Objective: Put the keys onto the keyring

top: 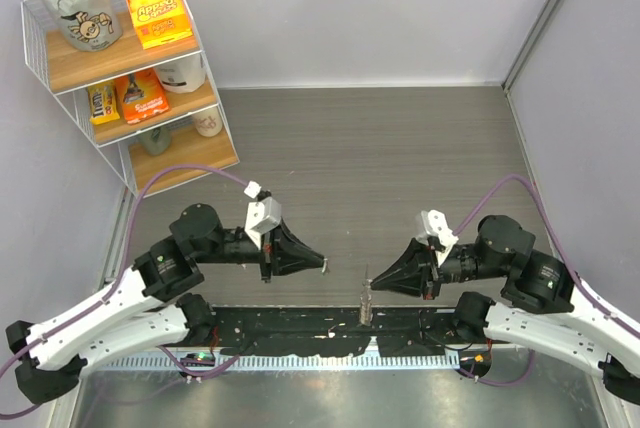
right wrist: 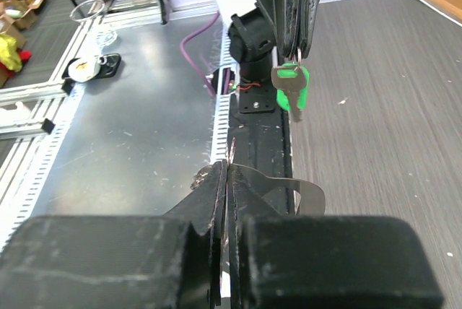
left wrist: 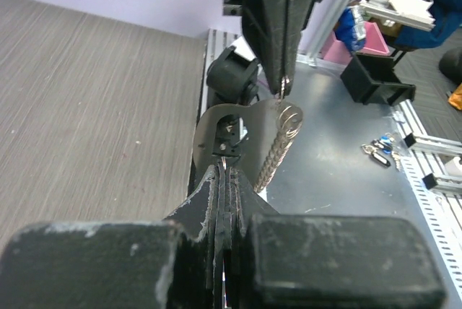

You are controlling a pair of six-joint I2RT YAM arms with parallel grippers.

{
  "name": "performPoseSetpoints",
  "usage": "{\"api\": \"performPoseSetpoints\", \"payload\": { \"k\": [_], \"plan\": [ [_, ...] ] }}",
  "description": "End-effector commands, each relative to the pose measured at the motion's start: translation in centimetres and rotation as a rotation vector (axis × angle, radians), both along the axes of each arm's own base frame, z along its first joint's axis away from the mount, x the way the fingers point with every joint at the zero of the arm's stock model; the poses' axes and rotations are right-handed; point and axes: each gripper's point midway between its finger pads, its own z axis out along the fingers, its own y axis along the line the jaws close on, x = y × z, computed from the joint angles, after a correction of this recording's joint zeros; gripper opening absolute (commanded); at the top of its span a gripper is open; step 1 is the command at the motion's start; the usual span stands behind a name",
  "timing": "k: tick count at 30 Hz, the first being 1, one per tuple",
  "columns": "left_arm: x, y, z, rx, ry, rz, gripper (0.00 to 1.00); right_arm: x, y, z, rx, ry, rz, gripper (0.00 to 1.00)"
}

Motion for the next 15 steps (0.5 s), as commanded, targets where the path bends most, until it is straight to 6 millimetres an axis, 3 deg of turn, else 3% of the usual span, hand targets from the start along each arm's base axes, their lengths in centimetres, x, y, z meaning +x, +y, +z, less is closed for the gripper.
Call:
{"api": "performPoseSetpoints", "payload": {
  "k": [1,6,15],
  "plan": [
    [-2.5,1.1,4.0,-0.109,-0.068,-0.104,0.0,-1.8,0.4,4.7,0.136,-0.075,0.125,0.05],
    [-3.9,2.0,5.8,-0.168,-0.102,-0.153,0.0,-1.7,1.1,5.5,0.14,-0.065,0.142,0.05],
    [-3.8,2.2,6.8,-0.207,-0.058,-0.126,0.0,-0.7,1.8,6.5,0.164,-0.077,0.098,0.05]
  ]
}}
